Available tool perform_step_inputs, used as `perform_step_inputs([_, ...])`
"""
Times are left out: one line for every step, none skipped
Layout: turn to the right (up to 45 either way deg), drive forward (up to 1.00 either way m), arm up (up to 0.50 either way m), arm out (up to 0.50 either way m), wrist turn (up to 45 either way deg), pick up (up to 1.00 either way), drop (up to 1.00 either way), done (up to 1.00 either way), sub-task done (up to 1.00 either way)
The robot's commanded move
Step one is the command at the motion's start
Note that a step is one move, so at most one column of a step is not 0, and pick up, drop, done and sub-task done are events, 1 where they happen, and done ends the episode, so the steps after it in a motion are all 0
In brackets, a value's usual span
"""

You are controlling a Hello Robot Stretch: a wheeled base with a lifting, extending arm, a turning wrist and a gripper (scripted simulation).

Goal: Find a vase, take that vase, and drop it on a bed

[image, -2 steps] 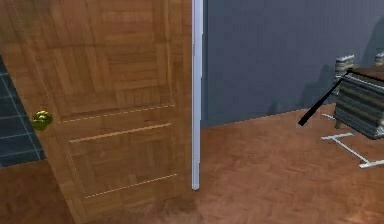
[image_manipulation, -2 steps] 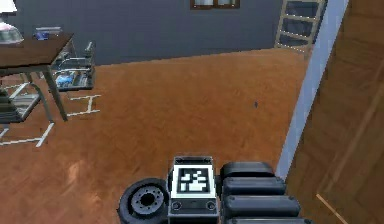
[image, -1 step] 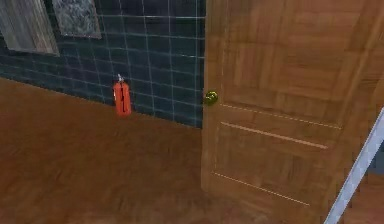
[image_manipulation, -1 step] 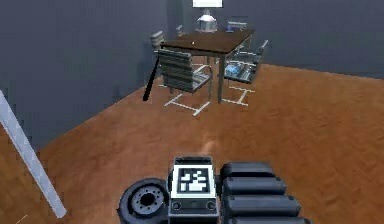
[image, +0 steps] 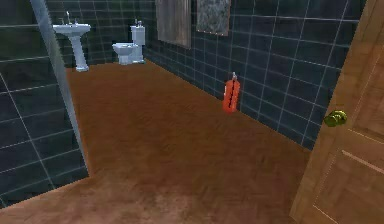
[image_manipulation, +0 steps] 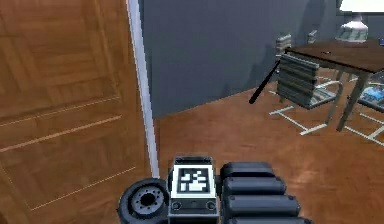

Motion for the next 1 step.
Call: perform_step_inputs([0.0, 0.20, 0.00, 0.00, 0.0, 0.00, 0.00, 0.00, 0.00])
